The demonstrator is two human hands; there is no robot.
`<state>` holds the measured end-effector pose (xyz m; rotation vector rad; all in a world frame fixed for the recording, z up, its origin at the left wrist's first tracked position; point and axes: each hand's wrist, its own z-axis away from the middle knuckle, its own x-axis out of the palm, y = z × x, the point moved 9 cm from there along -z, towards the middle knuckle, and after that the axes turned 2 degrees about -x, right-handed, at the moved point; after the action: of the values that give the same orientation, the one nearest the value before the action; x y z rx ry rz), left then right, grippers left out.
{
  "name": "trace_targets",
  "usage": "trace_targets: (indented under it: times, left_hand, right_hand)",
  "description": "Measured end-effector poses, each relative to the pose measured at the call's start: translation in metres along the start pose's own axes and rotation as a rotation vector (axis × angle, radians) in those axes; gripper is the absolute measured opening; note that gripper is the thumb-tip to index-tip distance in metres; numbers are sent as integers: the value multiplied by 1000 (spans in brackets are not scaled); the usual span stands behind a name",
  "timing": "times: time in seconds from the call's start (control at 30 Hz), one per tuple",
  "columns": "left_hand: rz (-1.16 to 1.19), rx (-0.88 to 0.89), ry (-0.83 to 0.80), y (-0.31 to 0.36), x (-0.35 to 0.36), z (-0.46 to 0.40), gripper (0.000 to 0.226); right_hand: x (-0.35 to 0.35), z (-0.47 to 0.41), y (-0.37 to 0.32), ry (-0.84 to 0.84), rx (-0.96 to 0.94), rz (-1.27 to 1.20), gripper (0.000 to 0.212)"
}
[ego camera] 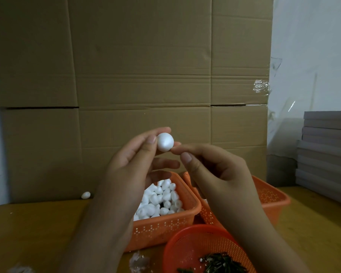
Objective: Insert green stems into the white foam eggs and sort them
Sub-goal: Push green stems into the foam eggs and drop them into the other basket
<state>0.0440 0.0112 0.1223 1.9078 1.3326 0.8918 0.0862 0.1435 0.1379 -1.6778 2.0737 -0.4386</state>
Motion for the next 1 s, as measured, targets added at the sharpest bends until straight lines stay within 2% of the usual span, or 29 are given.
trace_targets:
  times: [0.27, 0.4, 0.57, 0.77, 1.0]
  left_hand:
    - [-4, -64, -21, -4, 4, 0, 39]
    - [132, -138, -47, -9, 7, -1, 43]
    - [303, -202, -76, -13, 10, -4, 43]
    - [328, -222, -96, -15, 12, -4, 44]
    - [255, -178, -5, -14, 5, -3, 42]
  right_hand:
    - [7, 2, 1, -36, -6, 40, 26]
    - [6, 1, 2, -30, 47, -47, 7]
    - [-3, -1, 2, 38, 127, -250, 20]
    - [-9, -2, 8, 79, 183, -389, 21]
    - [-9, -2, 10, 76, 226, -436, 25]
